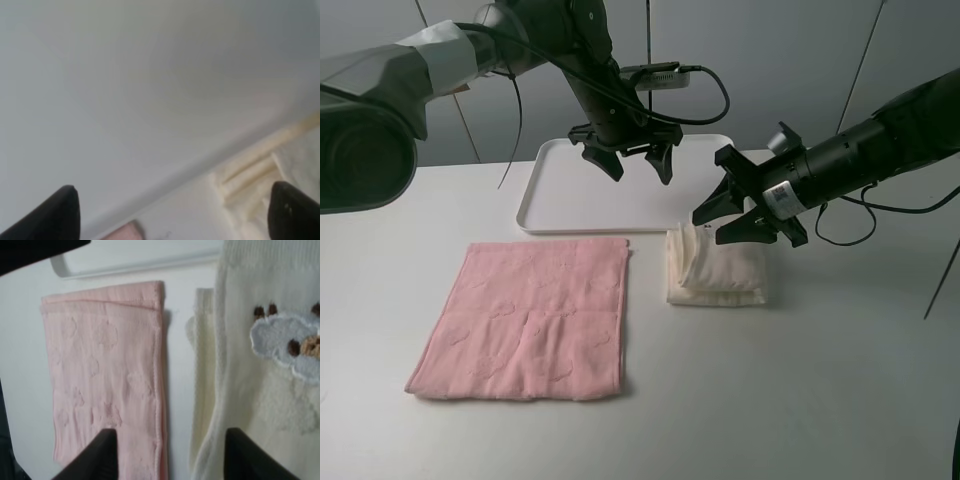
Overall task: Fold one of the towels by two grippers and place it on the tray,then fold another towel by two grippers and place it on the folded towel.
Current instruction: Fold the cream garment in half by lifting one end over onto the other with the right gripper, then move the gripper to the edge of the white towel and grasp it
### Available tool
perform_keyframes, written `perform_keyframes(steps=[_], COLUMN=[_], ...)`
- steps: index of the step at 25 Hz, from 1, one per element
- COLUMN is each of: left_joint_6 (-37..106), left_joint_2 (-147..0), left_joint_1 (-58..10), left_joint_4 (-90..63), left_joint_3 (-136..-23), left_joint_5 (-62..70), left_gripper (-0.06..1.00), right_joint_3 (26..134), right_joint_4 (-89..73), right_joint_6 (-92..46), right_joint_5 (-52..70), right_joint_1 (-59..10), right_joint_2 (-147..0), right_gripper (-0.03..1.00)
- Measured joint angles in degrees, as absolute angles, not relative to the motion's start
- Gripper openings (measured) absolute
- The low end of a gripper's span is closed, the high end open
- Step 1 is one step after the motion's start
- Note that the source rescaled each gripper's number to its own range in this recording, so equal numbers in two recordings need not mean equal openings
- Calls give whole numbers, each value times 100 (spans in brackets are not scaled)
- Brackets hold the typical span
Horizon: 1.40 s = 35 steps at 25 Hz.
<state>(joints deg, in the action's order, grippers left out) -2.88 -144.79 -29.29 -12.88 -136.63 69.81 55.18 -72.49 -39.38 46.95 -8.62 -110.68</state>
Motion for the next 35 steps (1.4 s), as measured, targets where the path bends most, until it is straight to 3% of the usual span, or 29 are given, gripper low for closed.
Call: perform_keyframes(steps=[4, 11, 21, 31, 35], left_joint_6=[-272, -221, 0, 31, 31], left_joint_2=[-14479, -14479, -14479, -14479, -14479], left_joint_1=[-2746, -2718, -2730, -2730, -2730], left_joint_4=[-1441, -1514, -1841, -1865, -1854], left_joint_3=[-13663, -13663, -13663, -13663, -13663], left_joint_5=[6981, 6981, 6981, 6981, 6981], left_gripper=[97, 97, 97, 97, 97], right_joint_3=[5518, 5518, 5518, 5529, 5549], right_joint_4=[-7093, -6611, -5789, -6203, -6285], right_joint_6=[-3925, -3713, -3228, -3573, -3619], right_joint_5=[4656, 4511, 4324, 4276, 4191], right_joint_1=[-630, 16, 6, -454, -642], right_joint_2=[-11068, -11068, -11618, -11867, -11967], right_gripper=[67, 67, 67, 63, 51])
